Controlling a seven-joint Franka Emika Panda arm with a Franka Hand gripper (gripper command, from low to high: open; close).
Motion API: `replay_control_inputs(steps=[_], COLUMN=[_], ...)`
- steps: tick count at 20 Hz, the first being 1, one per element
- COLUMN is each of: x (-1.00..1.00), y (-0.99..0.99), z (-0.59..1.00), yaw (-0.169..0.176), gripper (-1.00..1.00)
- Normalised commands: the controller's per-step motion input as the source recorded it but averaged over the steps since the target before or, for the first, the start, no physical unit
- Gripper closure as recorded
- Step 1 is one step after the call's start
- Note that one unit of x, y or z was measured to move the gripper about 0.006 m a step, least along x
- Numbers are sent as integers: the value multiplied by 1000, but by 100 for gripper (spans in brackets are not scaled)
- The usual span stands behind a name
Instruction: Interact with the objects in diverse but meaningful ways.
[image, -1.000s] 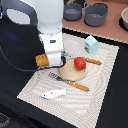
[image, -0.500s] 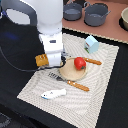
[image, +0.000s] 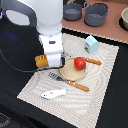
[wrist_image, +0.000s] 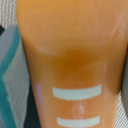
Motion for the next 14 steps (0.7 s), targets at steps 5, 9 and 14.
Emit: replay_control_inputs(steps=[5,9,14], x=[-161,-191,-175], y=[-121,-7,-1], z=[-354,-73,-22], yaw=[0,0,0], gripper=[100,100,100])
